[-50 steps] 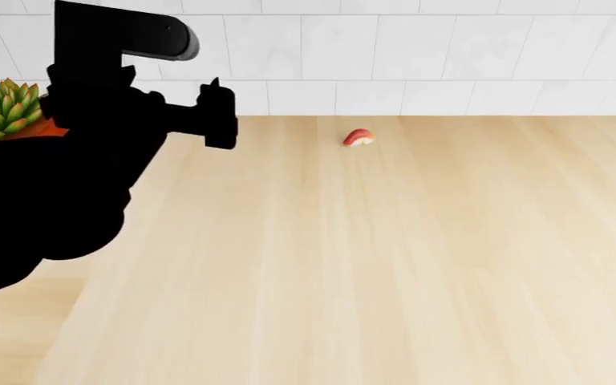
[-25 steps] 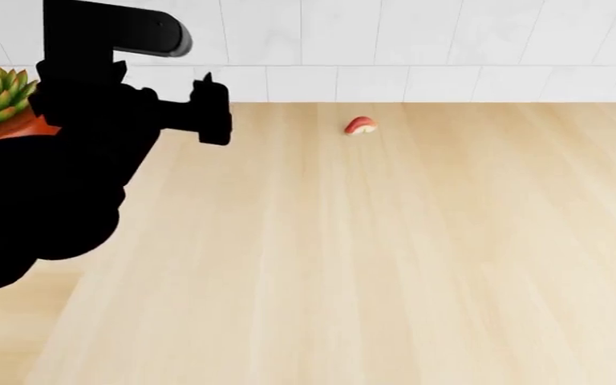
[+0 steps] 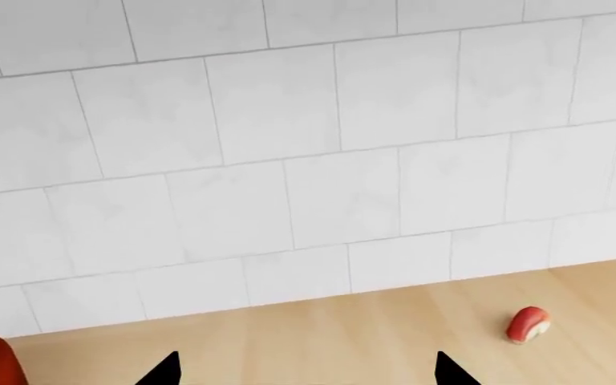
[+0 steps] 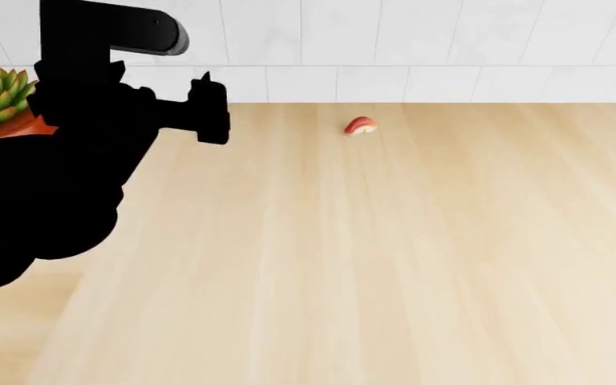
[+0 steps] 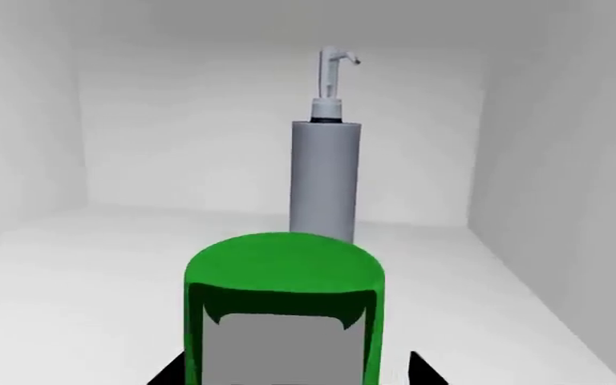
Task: A wet mug is on the counter and needs to be dried. Pick it up and place it upside down in the open cabinet.
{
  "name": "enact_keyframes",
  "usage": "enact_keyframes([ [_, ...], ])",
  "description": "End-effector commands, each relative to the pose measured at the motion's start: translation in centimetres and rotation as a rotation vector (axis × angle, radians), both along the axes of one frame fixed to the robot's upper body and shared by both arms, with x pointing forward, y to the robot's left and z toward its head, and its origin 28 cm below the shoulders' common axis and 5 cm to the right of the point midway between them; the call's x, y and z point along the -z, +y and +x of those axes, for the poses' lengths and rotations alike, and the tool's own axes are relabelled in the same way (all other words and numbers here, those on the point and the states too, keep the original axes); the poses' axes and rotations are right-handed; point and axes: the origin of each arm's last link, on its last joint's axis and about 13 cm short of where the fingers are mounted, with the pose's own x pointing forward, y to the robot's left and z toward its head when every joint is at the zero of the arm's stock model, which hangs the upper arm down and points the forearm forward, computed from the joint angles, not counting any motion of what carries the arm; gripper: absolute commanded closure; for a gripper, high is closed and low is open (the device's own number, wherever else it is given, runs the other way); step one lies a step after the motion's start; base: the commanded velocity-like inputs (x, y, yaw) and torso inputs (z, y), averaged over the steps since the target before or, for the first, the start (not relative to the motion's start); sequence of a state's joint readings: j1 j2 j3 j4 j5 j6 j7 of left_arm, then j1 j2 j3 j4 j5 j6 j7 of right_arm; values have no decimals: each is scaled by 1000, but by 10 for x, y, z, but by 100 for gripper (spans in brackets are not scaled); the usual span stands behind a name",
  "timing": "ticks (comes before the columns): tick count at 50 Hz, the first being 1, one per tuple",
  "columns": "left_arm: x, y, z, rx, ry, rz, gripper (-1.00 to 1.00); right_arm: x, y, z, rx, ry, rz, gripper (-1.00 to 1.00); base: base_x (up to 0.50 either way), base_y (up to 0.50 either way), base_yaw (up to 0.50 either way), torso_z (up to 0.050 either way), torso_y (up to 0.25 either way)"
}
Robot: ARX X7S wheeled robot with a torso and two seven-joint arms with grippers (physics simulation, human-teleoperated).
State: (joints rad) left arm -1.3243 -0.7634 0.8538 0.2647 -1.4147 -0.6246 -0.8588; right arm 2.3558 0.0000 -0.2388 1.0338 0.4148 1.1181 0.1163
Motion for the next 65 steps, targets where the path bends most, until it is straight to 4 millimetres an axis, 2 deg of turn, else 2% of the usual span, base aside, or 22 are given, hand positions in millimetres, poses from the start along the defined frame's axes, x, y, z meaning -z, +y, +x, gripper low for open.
enact_keyframes([
  [1,0,1,0,6,7,-7,-100,-3,-1,-4,51,-21,-16,-100,0,0,0,0,250],
  [16,1,1,-1,11,19,-14,-100,-8,-1,-20,84,-42,-27,-100,0,0,0,0,250],
  [30,1,1,-3,16,23,-21,-100,-8,-3,-59,51,18,10,-100,0,0,0,0,250],
  [34,0,1,-3,10,22,-26,-100,-7,0,-63,30,28,5,-100,0,0,0,0,238],
  [53,1,4,-3,-5,12,-31,-100,4,5,-106,-20,37,-37,-100,0,0,0,0,3],
  [65,1,3,-4,-2,13,-25,-100,8,-10,-126,-99,59,-37,-100,0,0,0,0,0],
])
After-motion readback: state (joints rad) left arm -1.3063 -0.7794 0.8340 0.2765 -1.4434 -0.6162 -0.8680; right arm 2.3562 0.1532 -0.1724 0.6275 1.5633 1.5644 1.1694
